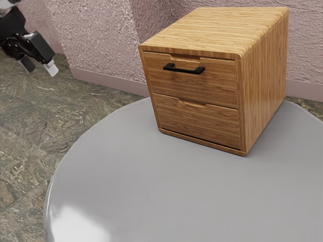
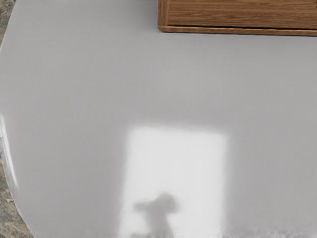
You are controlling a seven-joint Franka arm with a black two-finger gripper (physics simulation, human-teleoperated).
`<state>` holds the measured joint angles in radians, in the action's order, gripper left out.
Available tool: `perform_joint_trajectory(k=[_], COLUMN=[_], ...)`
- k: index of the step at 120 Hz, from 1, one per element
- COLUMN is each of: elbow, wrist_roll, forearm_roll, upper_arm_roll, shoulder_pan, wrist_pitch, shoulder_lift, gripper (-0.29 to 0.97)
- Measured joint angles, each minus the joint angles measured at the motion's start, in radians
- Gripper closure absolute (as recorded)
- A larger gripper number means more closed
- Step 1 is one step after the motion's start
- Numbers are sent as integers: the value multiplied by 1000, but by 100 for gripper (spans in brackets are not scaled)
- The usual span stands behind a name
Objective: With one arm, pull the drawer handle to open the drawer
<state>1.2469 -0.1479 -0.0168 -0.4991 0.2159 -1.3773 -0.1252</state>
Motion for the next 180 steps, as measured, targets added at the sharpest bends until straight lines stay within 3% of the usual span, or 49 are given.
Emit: perform_joint_trajectory(k=[23,47,74,102,148,180], elbow=[77,272,286,281,170,101], wrist_roll=[-309,-586,-810,-984,-1161,-1241], forearm_roll=[47,109,131,177,190,181], upper_arm_roll=[29,95,114,167,285,284], shoulder_pan=[16,31,34,34,26,20], wrist_pitch=[-64,-237,-423,-537,-588,-640], shoulder_lift=[13,-43,35,91,208,301], gripper=[2,2,2,2,2,2])
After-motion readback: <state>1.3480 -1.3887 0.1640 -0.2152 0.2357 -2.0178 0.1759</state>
